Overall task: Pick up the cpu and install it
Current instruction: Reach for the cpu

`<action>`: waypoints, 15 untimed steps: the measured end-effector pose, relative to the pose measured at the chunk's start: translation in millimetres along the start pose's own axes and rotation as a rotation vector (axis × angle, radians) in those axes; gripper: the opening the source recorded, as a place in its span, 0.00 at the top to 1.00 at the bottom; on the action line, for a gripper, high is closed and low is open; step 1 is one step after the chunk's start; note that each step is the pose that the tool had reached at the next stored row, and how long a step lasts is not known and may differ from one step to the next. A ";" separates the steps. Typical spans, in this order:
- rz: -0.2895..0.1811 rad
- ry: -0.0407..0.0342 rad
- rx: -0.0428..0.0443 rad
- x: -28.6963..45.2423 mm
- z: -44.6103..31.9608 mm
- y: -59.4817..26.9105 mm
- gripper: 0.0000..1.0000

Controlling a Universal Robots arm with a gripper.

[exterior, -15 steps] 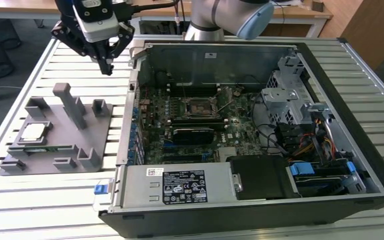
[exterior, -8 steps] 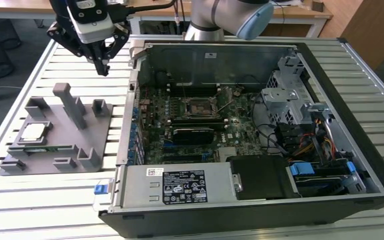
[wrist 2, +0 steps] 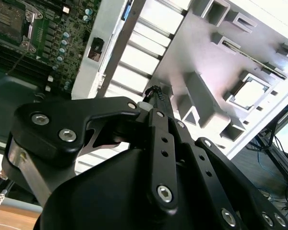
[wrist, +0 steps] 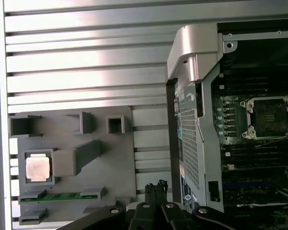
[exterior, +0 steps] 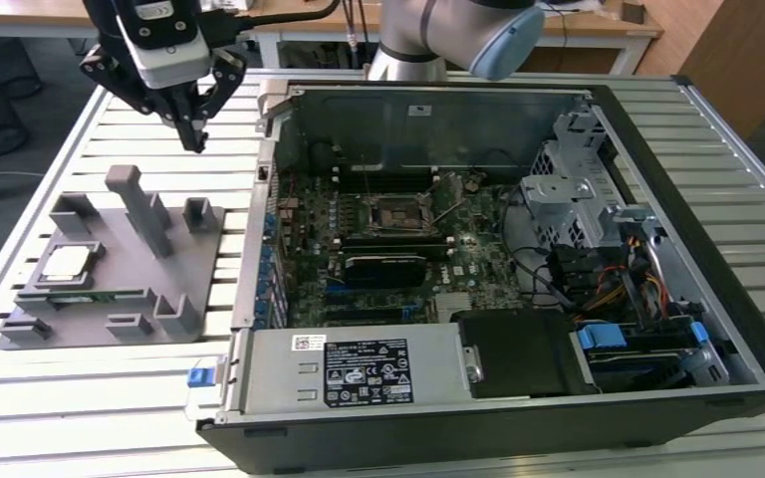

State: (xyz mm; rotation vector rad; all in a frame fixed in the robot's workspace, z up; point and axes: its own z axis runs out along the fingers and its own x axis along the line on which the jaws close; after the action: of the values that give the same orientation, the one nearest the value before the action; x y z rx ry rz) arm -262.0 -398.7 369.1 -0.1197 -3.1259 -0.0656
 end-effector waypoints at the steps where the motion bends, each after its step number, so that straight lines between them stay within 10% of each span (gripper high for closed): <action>1: 0.000 0.0001 0.0000 2.0 0.2 -0.1 0.89; 15: 0.000 0.0042 0.0003 25.8 3.3 -2.1 0.89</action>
State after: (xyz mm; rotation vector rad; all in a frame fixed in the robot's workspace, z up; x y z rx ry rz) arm -287.9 -398.7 366.1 -0.1197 -3.1217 -0.0653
